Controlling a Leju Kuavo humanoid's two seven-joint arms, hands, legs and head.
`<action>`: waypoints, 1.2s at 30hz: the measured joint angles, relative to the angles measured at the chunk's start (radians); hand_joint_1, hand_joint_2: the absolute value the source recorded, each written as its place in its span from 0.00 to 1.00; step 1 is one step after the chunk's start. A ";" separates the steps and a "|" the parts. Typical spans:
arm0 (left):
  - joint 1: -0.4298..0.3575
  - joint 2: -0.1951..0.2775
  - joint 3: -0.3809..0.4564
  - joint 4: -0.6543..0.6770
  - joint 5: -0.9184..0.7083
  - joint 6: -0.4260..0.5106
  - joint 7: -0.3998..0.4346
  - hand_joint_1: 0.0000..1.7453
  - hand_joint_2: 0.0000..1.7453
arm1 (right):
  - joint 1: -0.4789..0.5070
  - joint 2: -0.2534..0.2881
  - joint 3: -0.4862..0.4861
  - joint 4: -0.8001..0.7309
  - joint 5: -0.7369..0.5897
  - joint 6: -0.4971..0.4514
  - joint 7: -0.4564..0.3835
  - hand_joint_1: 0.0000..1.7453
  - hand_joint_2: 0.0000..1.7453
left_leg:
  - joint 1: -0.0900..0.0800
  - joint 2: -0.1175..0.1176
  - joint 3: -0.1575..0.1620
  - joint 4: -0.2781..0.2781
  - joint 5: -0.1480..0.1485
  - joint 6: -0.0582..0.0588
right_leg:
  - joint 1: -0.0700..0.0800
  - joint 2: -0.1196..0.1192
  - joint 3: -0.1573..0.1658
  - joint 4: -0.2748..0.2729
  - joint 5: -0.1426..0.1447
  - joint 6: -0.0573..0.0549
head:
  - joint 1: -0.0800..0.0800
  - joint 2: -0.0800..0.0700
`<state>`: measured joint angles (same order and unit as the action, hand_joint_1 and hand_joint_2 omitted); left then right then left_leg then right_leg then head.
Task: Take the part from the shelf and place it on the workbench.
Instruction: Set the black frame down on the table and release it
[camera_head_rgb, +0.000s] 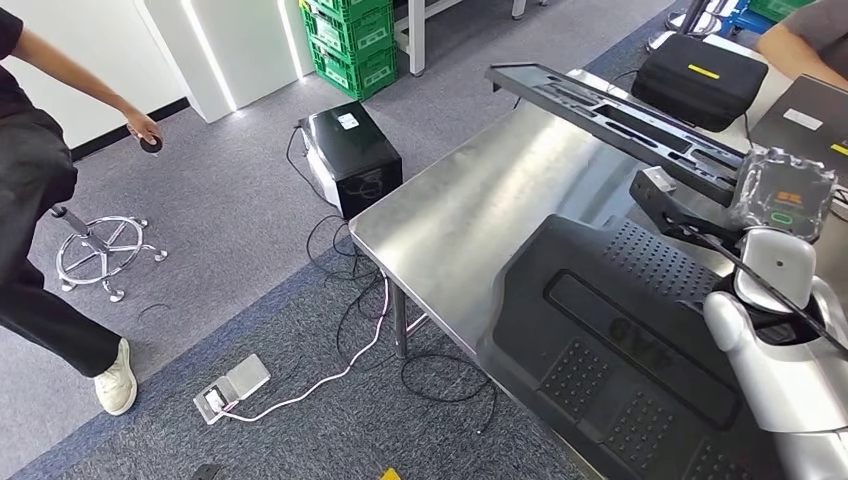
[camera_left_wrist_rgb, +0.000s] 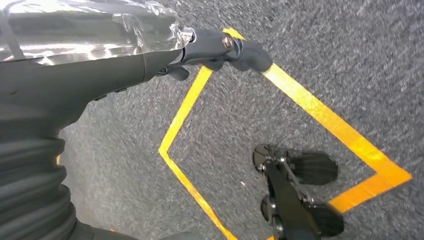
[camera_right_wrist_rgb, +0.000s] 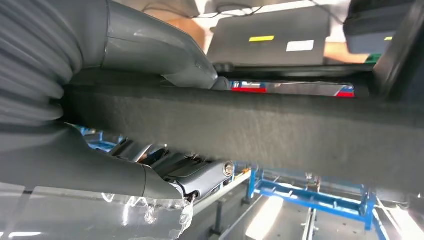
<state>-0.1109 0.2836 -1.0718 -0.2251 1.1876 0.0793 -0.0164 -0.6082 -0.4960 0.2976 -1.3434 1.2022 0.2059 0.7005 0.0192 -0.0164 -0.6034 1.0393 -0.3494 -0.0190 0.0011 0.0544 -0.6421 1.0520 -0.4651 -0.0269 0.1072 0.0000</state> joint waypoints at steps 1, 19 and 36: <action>0.000 0.000 0.000 0.000 -0.001 0.000 0.000 0.00 1.00 | 0.004 -0.006 -0.008 -0.004 0.000 0.000 0.000 1.00 1.00 | 0.002 0.005 0.003 -0.005 0.003 0.006 | -0.001 -0.009 -0.010 0.025 -0.017 0.006 | 0.003 0.000; -0.004 -0.003 0.000 0.000 -0.008 0.000 -0.002 0.00 1.00 | 0.040 -0.042 -0.079 -0.044 -0.008 -0.008 -0.001 1.00 1.00 | 0.003 0.036 -0.006 0.065 -0.063 -0.031 | -0.011 -0.054 0.004 -0.015 0.011 -0.012 | 0.043 0.000; -0.017 -0.004 0.000 0.000 -0.017 0.000 -0.003 0.00 1.00 | 0.059 -0.071 -0.099 -0.059 -0.039 -0.022 -0.002 1.00 1.00 | -0.003 0.017 0.008 -0.013 0.007 0.017 | -0.007 -0.036 -0.070 0.157 -0.085 0.016 | 0.010 0.000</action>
<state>-0.1283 0.2792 -1.0716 -0.2251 1.1707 0.0796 -0.0193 -0.5488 -0.5668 0.1984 -1.4022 1.1630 0.1835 0.6988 0.0163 0.0001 -0.5958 1.0261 -0.3428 -0.0024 -0.0062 0.0186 -0.7123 1.2086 -0.5500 -0.0106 0.1172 0.0000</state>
